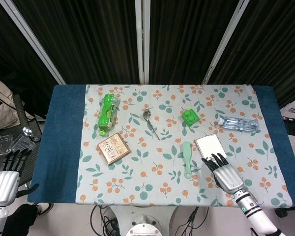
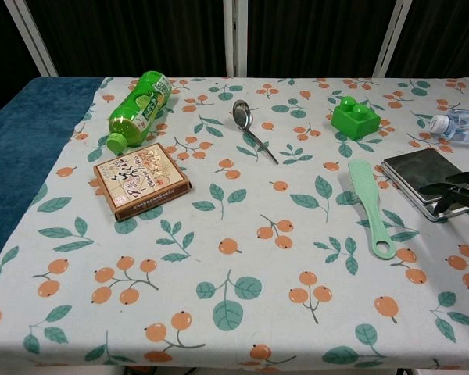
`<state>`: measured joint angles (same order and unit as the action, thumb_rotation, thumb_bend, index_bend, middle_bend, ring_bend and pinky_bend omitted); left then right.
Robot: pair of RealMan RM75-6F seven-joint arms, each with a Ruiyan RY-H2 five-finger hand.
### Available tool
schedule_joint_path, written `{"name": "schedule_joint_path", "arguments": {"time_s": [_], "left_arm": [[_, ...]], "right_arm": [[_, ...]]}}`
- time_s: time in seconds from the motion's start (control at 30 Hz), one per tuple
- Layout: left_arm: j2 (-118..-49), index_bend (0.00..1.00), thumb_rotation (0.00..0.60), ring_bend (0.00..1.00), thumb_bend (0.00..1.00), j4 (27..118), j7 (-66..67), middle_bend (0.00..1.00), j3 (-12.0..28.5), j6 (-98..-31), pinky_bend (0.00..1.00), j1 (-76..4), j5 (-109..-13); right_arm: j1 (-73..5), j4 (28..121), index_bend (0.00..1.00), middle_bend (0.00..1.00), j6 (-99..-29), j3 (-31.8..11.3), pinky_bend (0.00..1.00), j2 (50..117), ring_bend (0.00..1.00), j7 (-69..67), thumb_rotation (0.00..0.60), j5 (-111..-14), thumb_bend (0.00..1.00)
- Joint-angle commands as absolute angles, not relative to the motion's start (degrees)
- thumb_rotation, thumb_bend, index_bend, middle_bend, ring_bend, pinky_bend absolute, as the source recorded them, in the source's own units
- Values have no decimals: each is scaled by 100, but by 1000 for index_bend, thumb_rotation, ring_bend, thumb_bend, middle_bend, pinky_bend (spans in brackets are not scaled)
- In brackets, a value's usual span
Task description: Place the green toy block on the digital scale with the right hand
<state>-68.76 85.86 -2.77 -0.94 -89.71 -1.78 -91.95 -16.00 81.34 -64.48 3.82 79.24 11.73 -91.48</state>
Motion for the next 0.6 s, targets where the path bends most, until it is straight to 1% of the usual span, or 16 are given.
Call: {"name": "schedule_joint_path", "arguments": {"time_s": [0.03, 0.6], "left_arm": [[-6876, 26, 600, 0, 52, 8586, -275, 26, -96, -8970, 0, -177, -9195], [-6878, 26, 600, 0, 52, 8569, -279, 26, -101, -8956, 0, -180, -9188]], "right_arm": [[-1612, 8119, 0, 211, -6438, 393, 0, 7935, 0, 1149, 600, -9140, 862], [-1651, 7987, 0, 226, -6346, 465, 0, 8009, 0, 1165, 600, -9002, 877]]}}
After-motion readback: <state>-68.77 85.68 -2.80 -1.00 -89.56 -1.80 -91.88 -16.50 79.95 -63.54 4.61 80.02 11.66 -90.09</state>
